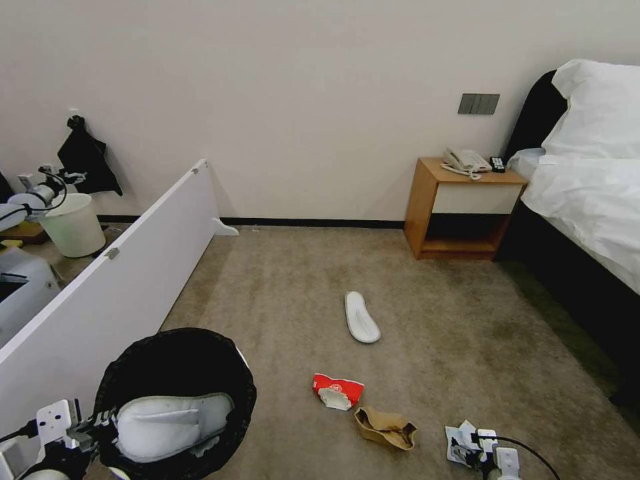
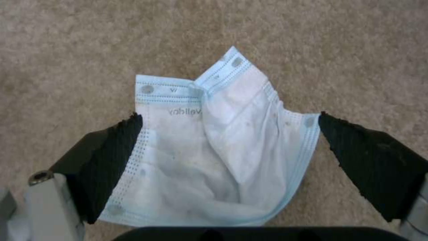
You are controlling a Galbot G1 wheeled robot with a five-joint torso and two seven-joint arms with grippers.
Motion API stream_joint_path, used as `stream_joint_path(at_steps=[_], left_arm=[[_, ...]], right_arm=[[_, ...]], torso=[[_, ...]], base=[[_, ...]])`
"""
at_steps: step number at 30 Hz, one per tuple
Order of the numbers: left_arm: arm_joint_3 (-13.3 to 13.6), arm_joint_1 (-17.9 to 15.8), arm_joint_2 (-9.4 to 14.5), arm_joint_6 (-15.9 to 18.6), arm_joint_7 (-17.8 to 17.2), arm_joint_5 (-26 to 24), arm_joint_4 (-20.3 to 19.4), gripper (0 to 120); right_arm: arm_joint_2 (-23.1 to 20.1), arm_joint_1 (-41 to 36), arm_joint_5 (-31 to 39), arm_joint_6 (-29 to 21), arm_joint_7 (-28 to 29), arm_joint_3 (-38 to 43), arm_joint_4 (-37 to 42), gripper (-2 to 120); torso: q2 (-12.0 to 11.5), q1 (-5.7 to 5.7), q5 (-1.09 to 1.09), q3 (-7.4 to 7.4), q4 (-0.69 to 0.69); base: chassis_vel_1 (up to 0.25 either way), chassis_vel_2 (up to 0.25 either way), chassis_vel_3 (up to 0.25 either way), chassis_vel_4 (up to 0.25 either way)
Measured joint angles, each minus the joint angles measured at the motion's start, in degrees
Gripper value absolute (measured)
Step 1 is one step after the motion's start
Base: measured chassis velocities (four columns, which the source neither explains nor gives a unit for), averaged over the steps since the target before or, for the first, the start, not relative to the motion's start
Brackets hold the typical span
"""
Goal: Pick up the trash bin, then pick up the garbage from the floor and place it into the trash bin.
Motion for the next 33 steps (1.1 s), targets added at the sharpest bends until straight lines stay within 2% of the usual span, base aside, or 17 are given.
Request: stream_joint_path(at_steps=[6,9,11,12,15,18,21,24,26,27,29,30,33], left_arm=[[-0.3,0.3,0.1,0.0,0.0,-0.1,-0.2,2],[-0.3,0.3,0.1,-0.1,0.0,-0.1,-0.3,2],[-0.4,0.3,0.1,-0.1,0.0,-0.2,-0.4,2],[-0.4,0.3,0.1,-0.1,0.0,-0.2,-0.4,2],[-0.4,0.3,0.1,-0.1,0.0,-0.2,-0.5,2],[-0.4,0.3,0.1,-0.1,0.0,-0.2,-0.5,2],[-0.5,0.3,0.1,-0.1,0.0,-0.2,-0.7,2],[-0.5,0.4,0.1,-0.1,0.0,-0.2,-0.7,2],[-0.5,0.5,0.1,-0.1,0.0,-0.3,-0.7,2],[-0.5,0.5,0.1,-0.1,0.0,-0.3,-0.7,2],[-0.5,0.5,0.1,-0.1,-0.1,-0.3,-0.8,2],[-0.5,0.5,0.1,-0.1,-0.1,-0.3,-0.8,2],[-0.5,0.5,0.2,-0.1,-0.1,-0.3,-0.9,2]], right_arm=[[0.2,1.2,-0.1,0.4,-1.0,0.3,-2.2,100],[0.4,2.0,-0.5,0.6,-1.6,0.7,-3.8,93],[0.5,2.5,-0.6,1.0,-2.1,1.0,-5.0,83],[0.5,2.5,-0.6,1.0,-2.1,1.0,-5.0,83],[0.5,2.8,-0.6,1.4,-2.6,1.2,-5.7,68],[0.6,2.8,-0.6,1.6,-2.8,1.3,-5.9,62],[0.5,2.6,-0.6,1.7,-2.9,1.6,-5.8,45],[0.4,2.5,-0.6,1.7,-2.9,1.8,-5.7,39],[0.3,2.3,-0.6,1.7,-2.9,2.0,-5.6,28],[0.3,2.3,-0.6,1.7,-2.9,2.0,-5.6,28],[0.2,1.9,-0.7,1.7,-2.9,2.1,-5.3,19],[0.2,1.9,-0.7,1.7,-2.9,2.1,-5.3,19],[0.1,1.3,-0.8,1.7,-2.9,2.3,-4.5,4]], torso=[[0.0,0.0,0.0,0.0,0.0],[0.0,0.0,0.0,0.0,0.0],[0.0,0.0,0.0,0.0,0.0],[0.0,0.0,0.0,0.0,0.0],[0.0,0.0,0.0,0.0,0.0],[0.0,0.0,0.01,0.0,0.02],[0.0,0.0,0.01,-0.01,0.02],[0.0,0.0,-0.01,-0.01,-0.02],[0.0,0.0,0.0,0.0,0.0],[0.0,0.0,0.0,0.0,0.0],[0.0,0.0,0.0,0.0,-0.02],[0.0,0.0,0.0,0.0,-0.02],[0.0,0.0,0.0,0.0,-0.01]], base=[[0.0,0.0,0.0,0.0],[0.0,0.0,0.0,0.0],[0.0,0.0,0.0,0.0],[0.0,0.0,0.0,0.0],[0.0,0.0,0.0,0.0],[0.0,0.0,0.0,0.0],[0.0,0.0,0.0,0.0],[0.0,0.0,0.0,0.0],[0.0,0.0,0.0,0.0],[0.0,0.0,0.0,0.0],[0.0,0.0,0.0,0.0],[0.0,0.0,0.0,0.0],[0.0,0.0,0.0,0.0]])
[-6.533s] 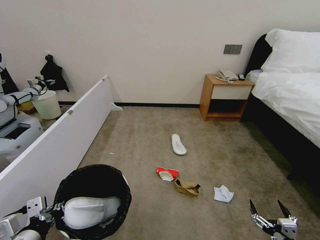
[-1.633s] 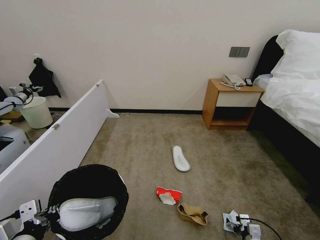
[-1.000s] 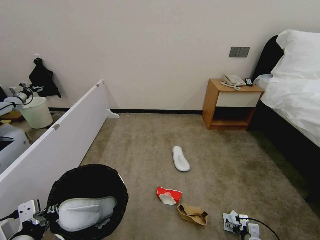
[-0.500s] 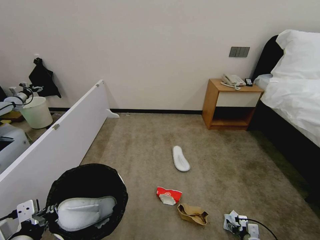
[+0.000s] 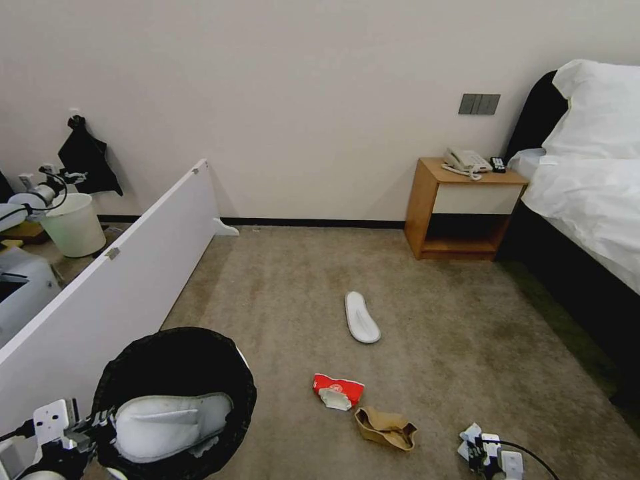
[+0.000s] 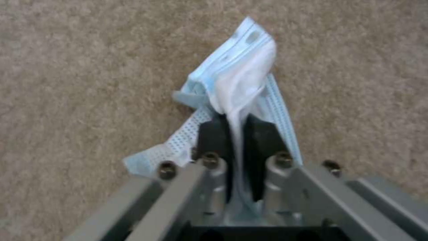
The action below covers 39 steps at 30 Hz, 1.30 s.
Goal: Pick up the trash bin, then pick up the garbage from the floor and place it into the trash bin.
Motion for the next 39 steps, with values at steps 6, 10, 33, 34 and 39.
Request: stream_joint_path(at_steps=[6,10,33,34,39], left_arm=[[0.1,-0.2,0.3,0.0,0.0,-0.2,0.0,2],[0.3,-0.3,0.4,0.0,-0.1,-0.2,0.0,2],[1.4,0.9,1.5,1.0,-0.9,0.1,-0.4,2],[1.5,0.8,1.5,1.0,-0.9,0.1,-0.4,2],[1.2,0.5,1.9,1.0,-0.9,0.0,-0.4,2]], right_arm=[[-0.7,-2.5,0.0,0.0,0.3,0.2,5.4,0],[-1.8,-5.1,0.3,0.6,0.6,0.5,12.0,0],[-19.9,27.5,34.2,12.1,-3.1,-40.9,41.9,0],[-18.0,32.4,35.2,12.3,-3.0,-45.0,40.7,0],[-7.4,44.7,38.9,12.2,-3.0,-58.0,36.0,0]], torso=[[0.0,0.0,0.01,0.0,0.0],[0.0,0.0,0.0,0.0,0.0],[0.0,0.01,0.01,0.01,0.0],[0.0,0.0,0.0,0.01,0.03],[0.0,0.0,-0.04,0.01,0.03]], base=[[0.0,0.0,0.0,0.0],[0.0,0.0,0.0,0.0],[0.0,0.0,0.0,0.0],[0.0,0.0,0.0,0.0],[0.0,0.0,0.0,0.0]])
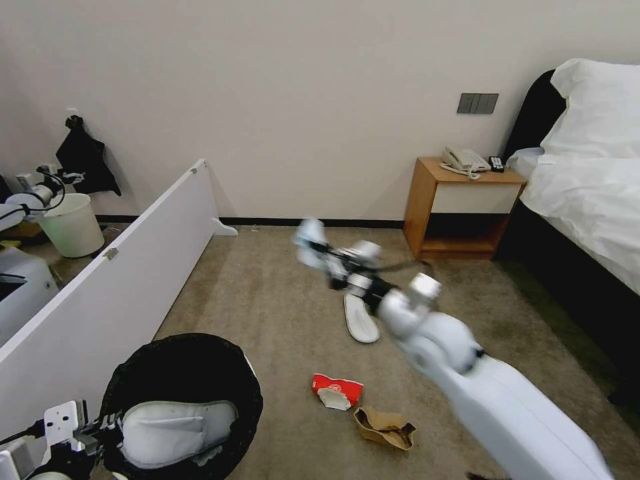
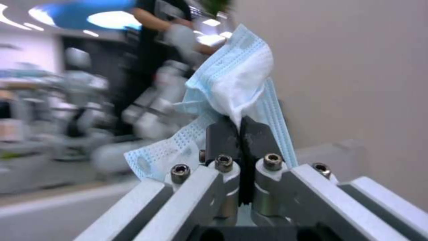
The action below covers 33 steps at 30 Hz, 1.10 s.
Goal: Pick up the trash bin, then pick up the garbage from the floor and place it into the trash bin.
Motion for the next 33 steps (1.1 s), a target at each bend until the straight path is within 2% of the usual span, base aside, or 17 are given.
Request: stream_joint_path(at_steps=[1,2,4,7,13,18,22,33], left_arm=[[0.0,0.0,0.0,0.0,0.0,0.0,0.0,2],[-0.1,-0.3,0.3,0.0,0.0,-0.2,0.0,2],[-0.2,-0.6,0.5,0.0,-0.1,-0.3,0.0,2],[0.0,-1.9,1.0,0.1,-0.2,-0.4,0.1,2],[0.1,-3.7,2.5,0.4,-0.4,-1.6,0.5,2],[0.3,-7.7,6.3,1.0,-1.5,-4.9,1.9,2],[0.6,-9.7,8.1,1.3,-1.9,-6.5,2.9,2],[0.3,-10.9,9.5,1.7,-2.4,-9.2,3.5,2]], right_arm=[[0.0,0.0,0.0,0.0,0.0,0.0,0.0,0],[2.5,2.4,0.6,-0.1,0.0,-3.1,-1.1,0],[4.0,3.8,0.8,-0.3,0.1,-5.2,-1.9,0],[6.4,5.6,0.8,-0.5,0.5,-9.3,-3.6,0],[7.2,6.9,0.7,-0.8,1.2,-12.2,-5.0,0],[7.7,7.6,0.7,-1.6,2.6,-14.2,-6.7,0],[7.5,6.6,0.5,-2.0,3.4,-14.7,-7.3,0],[6.6,2.4,-1.2,-2.2,4.3,-15.6,-8.1,0]], torso=[[0.0,0.0,0.0,0.0,0.0],[0.0,0.0,0.01,0.0,0.01],[0.0,0.0,0.03,0.0,0.01],[0.0,0.0,0.03,0.0,-0.04],[0.0,0.0,0.03,0.0,-0.03],[0.0,0.0,0.03,0.0,-0.03],[0.0,0.0,0.03,0.0,-0.02],[0.0,0.0,0.04,-0.01,-0.02]], base=[[0.0,0.0,0.0,0.0],[0.0,0.0,0.0,0.0],[0.0,0.0,0.0,0.0],[0.0,0.0,0.0,0.0],[0.0,0.0,0.0,0.0],[0.0,0.0,0.0,0.0],[0.0,0.0,0.0,0.0],[0.0,0.0,0.0,0.0]])
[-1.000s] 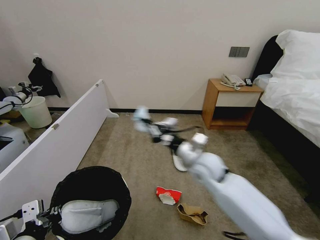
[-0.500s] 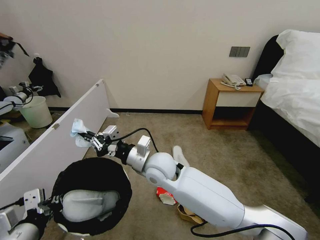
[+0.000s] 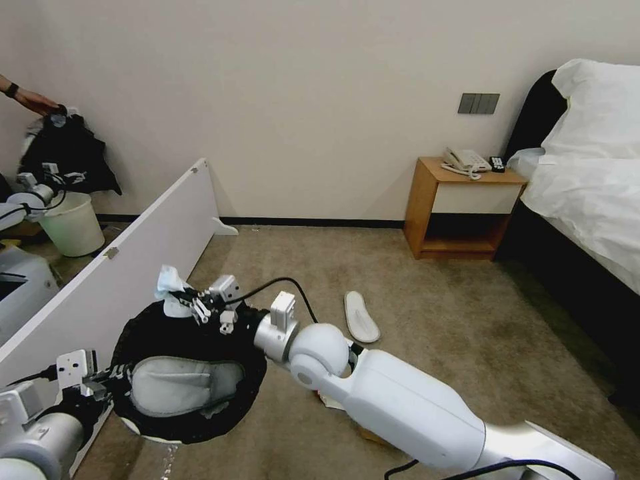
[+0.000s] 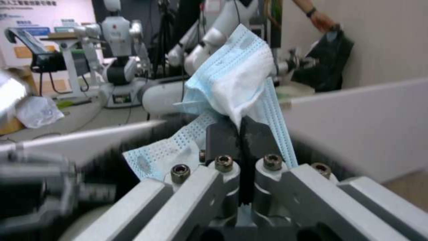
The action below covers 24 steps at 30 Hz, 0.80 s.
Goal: Pick up the trash bin, then pick up the garbage from the floor and place it into the trash bin.
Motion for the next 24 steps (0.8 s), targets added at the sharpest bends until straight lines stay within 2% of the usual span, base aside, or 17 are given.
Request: stream_joint_path(at_steps=[6,8,9,11,12,14,15,17,21,24], left_arm=[[-0.1,0.2,0.0,0.1,-0.2,-0.2,-0.2,2],[-0.1,0.2,-0.2,0.2,-0.2,-0.2,-0.3,2],[-0.1,0.2,-0.2,0.2,-0.2,-0.2,-0.3,2],[0.1,0.2,-0.5,0.2,-0.3,-0.2,-0.6,2],[0.1,0.2,-0.5,0.2,-0.3,-0.2,-0.6,2],[0.1,0.6,-0.9,0.2,-0.4,-0.1,-1.0,2],[0.1,0.6,-0.9,0.2,-0.4,-0.1,-1.0,2],[0.2,0.9,-1.1,0.3,-0.4,0.2,-1.1,2],[0.3,1.1,-1.3,0.3,-0.4,0.4,-1.3,2],[0.4,1.4,-1.5,0.3,-0.5,0.7,-1.7,2]], right_arm=[[-0.7,-2.0,-0.8,-0.3,1.1,-0.9,0.4,14],[-1.0,-2.6,-0.8,-0.6,1.4,-1.6,0.9,26],[-1.0,-2.6,-0.8,-0.6,1.4,-1.6,0.9,26],[-1.3,-3.2,-0.9,-0.7,1.6,-2.2,1.1,39],[-1.3,-3.2,-0.9,-0.7,1.6,-2.2,1.1,39],[-1.4,-3.6,-1.0,-0.8,1.9,-2.3,1.0,48],[-1.4,-3.6,-1.0,-0.8,1.9,-2.3,1.0,48],[-1.6,-3.6,-1.0,-0.8,2.1,-2.3,1.2,60],[-1.8,-3.6,-1.0,-0.9,2.1,-2.4,1.4,68],[-2.0,-3.9,-1.0,-0.9,2.2,-2.5,1.8,86]], torso=[[0.0,0.0,0.0,0.0,0.0],[0.0,-0.01,0.0,0.0,0.0],[0.0,-0.01,0.0,0.0,0.0],[0.0,0.0,0.0,0.0,0.0],[0.0,0.0,0.0,0.0,0.0],[0.0,0.0,0.0,0.0,0.0],[0.0,0.0,0.0,0.0,0.0],[0.0,0.0,0.0,0.0,0.0],[0.0,0.0,0.0,0.0,0.0],[0.0,-0.01,0.0,0.0,0.0]], base=[[0.0,0.0,0.0,0.0],[0.0,0.0,0.0,0.0],[0.0,0.0,0.0,0.0],[0.0,0.0,0.0,0.0],[0.0,0.0,0.0,0.0],[0.0,0.0,0.0,0.0],[0.0,0.0,0.0,0.0],[0.0,0.0,0.0,0.0],[0.0,0.0,0.0,0.0],[0.0,0.0,0.0,0.0]])
